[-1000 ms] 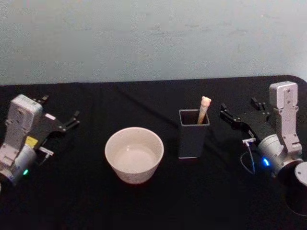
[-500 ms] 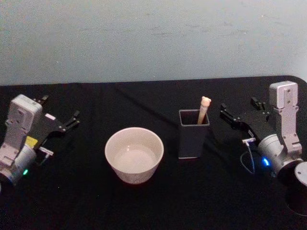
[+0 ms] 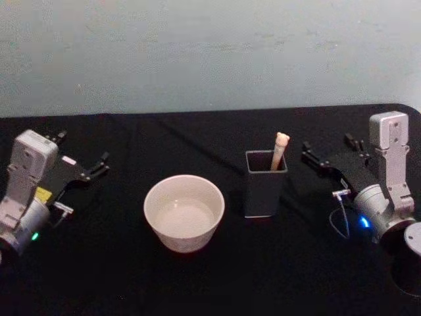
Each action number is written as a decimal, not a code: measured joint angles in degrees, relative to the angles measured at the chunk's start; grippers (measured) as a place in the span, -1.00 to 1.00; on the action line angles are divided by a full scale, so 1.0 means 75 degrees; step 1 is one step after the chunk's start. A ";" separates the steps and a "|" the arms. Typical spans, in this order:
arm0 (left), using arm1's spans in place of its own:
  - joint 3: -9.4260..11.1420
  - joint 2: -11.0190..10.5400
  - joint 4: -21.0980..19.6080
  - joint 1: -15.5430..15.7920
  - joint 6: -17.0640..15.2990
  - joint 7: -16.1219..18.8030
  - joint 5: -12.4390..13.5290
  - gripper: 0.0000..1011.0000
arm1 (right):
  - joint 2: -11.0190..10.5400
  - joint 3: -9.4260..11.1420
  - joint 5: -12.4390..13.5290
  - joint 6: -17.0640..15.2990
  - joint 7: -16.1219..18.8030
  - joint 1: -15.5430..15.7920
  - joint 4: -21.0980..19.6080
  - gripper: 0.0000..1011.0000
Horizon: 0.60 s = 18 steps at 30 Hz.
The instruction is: Pick up the stirring spoon with one hand, stir inside the cup, then place it back in its original position.
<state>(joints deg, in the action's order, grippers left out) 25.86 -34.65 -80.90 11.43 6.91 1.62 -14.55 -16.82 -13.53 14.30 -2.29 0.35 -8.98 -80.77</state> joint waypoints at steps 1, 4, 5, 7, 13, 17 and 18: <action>0.0000 0.0000 0.0000 0.0000 0.0000 0.0000 0.0000 0.98 | 0.0000 0.0000 0.0000 0.0000 0.0000 0.0000 0.0000 0.99; 0.0000 0.0000 0.0000 0.0000 0.0000 0.0000 0.0000 0.98 | 0.0000 0.0000 0.0000 0.0000 0.0000 0.0000 0.0000 0.99; 0.0000 0.0000 0.0000 0.0000 0.0000 0.0000 0.0000 0.98 | 0.0000 0.0000 0.0000 0.0000 0.0000 0.0000 0.0000 0.99; 0.0000 0.0000 0.0000 0.0000 0.0000 0.0000 0.0000 0.98 | 0.0000 0.0000 0.0000 0.0000 0.0000 0.0000 0.0001 0.99; 0.0000 0.0000 0.0000 0.0000 0.0000 0.0000 0.0000 0.98 | 0.0000 0.0000 0.0000 -0.0001 0.0000 0.0000 0.0001 0.99; 0.0000 0.0000 0.0000 0.0000 0.0000 0.0000 0.0000 0.98 | 0.0000 0.0000 0.0000 -0.0001 0.0000 0.0000 0.0001 0.99; 0.0000 0.0000 0.0000 0.0000 0.0000 0.0000 0.0000 0.98 | 0.0000 0.0000 0.0000 -0.0001 0.0000 0.0000 0.0001 0.99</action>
<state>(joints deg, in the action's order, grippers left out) 25.86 -34.65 -80.90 11.43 6.91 1.62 -14.55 -16.82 -13.53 14.30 -2.30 0.35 -8.98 -80.77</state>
